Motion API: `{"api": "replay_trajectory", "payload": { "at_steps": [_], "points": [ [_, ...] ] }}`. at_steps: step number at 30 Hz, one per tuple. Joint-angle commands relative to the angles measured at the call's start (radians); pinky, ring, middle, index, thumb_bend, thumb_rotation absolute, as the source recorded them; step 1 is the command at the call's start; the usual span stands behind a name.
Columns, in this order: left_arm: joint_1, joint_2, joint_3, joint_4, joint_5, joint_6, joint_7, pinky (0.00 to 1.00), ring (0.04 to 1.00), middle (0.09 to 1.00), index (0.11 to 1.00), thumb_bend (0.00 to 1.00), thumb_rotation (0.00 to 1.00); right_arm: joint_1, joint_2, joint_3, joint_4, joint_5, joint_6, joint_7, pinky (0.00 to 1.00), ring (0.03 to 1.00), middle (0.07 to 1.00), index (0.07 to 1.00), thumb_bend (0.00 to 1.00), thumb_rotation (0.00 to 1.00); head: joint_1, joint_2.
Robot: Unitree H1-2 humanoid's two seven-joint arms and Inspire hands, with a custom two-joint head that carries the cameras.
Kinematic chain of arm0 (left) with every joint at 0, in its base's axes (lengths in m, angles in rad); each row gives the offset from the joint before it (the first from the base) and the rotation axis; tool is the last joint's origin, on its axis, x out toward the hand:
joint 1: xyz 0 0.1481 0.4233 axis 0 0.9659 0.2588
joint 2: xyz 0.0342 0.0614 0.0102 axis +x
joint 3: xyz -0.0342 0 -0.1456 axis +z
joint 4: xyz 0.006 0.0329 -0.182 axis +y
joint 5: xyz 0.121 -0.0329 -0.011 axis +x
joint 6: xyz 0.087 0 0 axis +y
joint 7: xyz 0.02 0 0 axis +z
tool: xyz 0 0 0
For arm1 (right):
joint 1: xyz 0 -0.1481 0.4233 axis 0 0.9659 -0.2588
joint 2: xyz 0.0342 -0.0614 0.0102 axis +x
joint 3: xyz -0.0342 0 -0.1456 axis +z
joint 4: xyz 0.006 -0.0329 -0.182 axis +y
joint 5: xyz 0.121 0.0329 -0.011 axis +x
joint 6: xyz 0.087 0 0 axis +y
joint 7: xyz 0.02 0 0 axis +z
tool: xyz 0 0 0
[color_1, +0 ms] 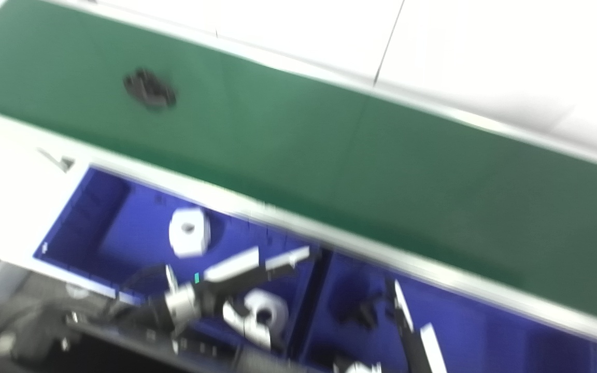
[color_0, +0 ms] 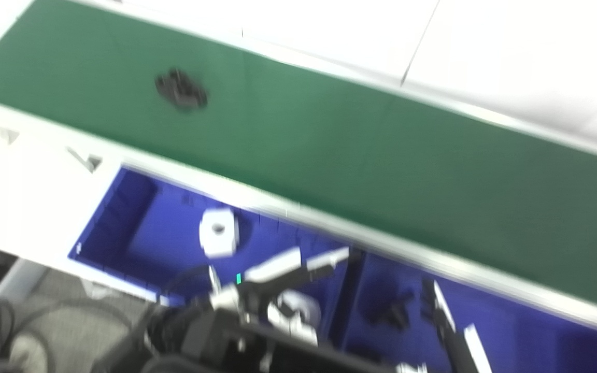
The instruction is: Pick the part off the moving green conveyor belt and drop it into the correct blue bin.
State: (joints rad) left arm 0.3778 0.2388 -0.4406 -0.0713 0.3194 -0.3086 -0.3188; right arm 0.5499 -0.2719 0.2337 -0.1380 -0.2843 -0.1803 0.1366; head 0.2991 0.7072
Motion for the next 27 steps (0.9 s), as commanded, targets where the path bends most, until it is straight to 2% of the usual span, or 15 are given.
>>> {"api": "replay_trajectory", "payload": {
  "at_steps": [1, 3, 8, 9, 13, 18, 27],
  "points": [
    [0.001, -0.004, -0.005, -0.004, 0.008, -0.04, 0.023, 0.89, 1.0, 1.0, 1.0, 0.83, 0.47, 0.009, -0.006, -0.007, -0.009, 0.009, -0.071, -0.017, 0.88, 0.958, 0.986, 1.0, 0.96, 0.41, -0.019, -0.015],
    [0.0, -0.005, -0.007, 0.006, 0.011, -0.046, 0.027, 0.9, 1.0, 1.0, 1.0, 0.84, 0.48, 0.009, -0.003, -0.008, -0.004, 0.015, -0.073, -0.014, 0.9, 0.968, 0.99, 1.0, 0.96, 0.4, -0.038, -0.03],
    [-0.004, -0.005, -0.007, 0.034, 0.011, -0.078, 0.042, 0.9, 1.0, 1.0, 1.0, 0.84, 0.47, 0.009, 0.0, -0.009, 0.0, -0.003, -0.074, -0.02, 0.85, 0.949, 0.982, 0.999, 0.97, 0.39, -0.046, -0.038],
    [-0.004, -0.005, -0.008, 0.04, 0.017, -0.08, 0.045, 0.89, 1.0, 1.0, 1.0, 0.84, 0.47, 0.01, 0.001, -0.008, 0.006, 0.003, -0.08, -0.019, 0.85, 0.948, 0.98, 0.997, 0.97, 0.39, -0.064, -0.074],
    [-0.012, -0.004, -0.009, 0.079, 0.018, -0.113, 0.058, 0.89, 1.0, 1.0, 1.0, 0.85, 0.48, 0.009, 0.009, -0.004, 0.022, 0.0, -0.083, -0.023, 0.84, 0.944, 0.977, 0.985, 0.97, 0.35, -0.075, -0.113],
    [-0.015, 0.0, -0.008, 0.092, 0.02, -0.118, 0.059, 0.86, 1.0, 1.0, 1.0, 0.83, 0.47, 0.001, 0.016, -0.001, 0.058, -0.003, -0.108, -0.036, 0.83, 0.947, 0.976, 0.981, 0.99, 0.35, -0.08, -0.155],
    [-0.029, 0.001, -0.009, 0.138, 0.016, -0.147, 0.069, 0.82, 0.983, 1.0, 1.0, 0.83, 0.46, -0.006, 0.025, 0.002, 0.075, -0.022, -0.096, -0.049, 0.8, 0.933, 0.981, 0.973, 0.99, 0.36, -0.089, -0.186]
  ]
}}
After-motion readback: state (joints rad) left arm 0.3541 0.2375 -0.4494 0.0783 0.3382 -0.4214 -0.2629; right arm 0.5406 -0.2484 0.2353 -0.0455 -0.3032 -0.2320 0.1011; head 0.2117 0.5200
